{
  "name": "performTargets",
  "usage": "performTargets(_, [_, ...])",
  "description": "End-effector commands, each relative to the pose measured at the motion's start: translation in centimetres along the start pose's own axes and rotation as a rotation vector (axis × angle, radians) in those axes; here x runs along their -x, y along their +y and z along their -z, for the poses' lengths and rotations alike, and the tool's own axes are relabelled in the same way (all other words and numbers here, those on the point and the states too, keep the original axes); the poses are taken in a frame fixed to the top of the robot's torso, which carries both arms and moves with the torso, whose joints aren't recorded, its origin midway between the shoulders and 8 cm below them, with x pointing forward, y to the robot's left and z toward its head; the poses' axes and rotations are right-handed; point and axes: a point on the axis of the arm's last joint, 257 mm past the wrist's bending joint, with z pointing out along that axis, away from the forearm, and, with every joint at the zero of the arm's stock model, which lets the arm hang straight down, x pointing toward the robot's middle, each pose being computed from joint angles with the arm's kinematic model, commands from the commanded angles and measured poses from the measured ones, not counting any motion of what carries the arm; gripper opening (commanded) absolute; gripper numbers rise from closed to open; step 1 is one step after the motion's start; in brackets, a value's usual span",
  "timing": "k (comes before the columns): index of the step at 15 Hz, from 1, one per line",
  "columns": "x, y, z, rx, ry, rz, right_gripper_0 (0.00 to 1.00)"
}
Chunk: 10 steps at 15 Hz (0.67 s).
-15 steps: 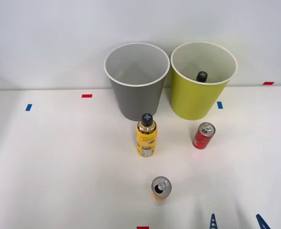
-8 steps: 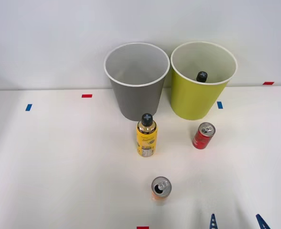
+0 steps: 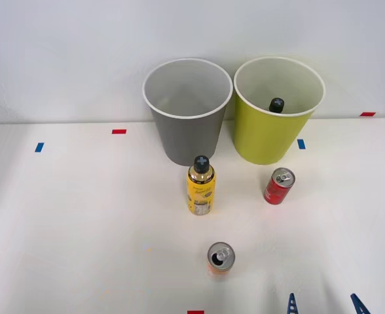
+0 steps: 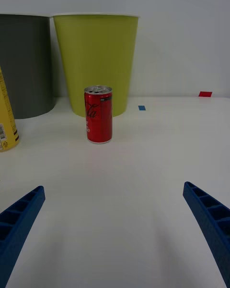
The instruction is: Put cans in the gray bin, plastic bottles in the light green bin
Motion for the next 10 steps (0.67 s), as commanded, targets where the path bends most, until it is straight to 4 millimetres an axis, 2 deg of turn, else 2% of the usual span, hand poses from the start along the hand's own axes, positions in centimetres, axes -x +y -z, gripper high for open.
performTargets(1, [0.00,0.00,0.00,0.000,0.000,0.000,1.00])
performTargets(10, [0.00,0.00,0.00,0.000,0.000,0.000,1.00])
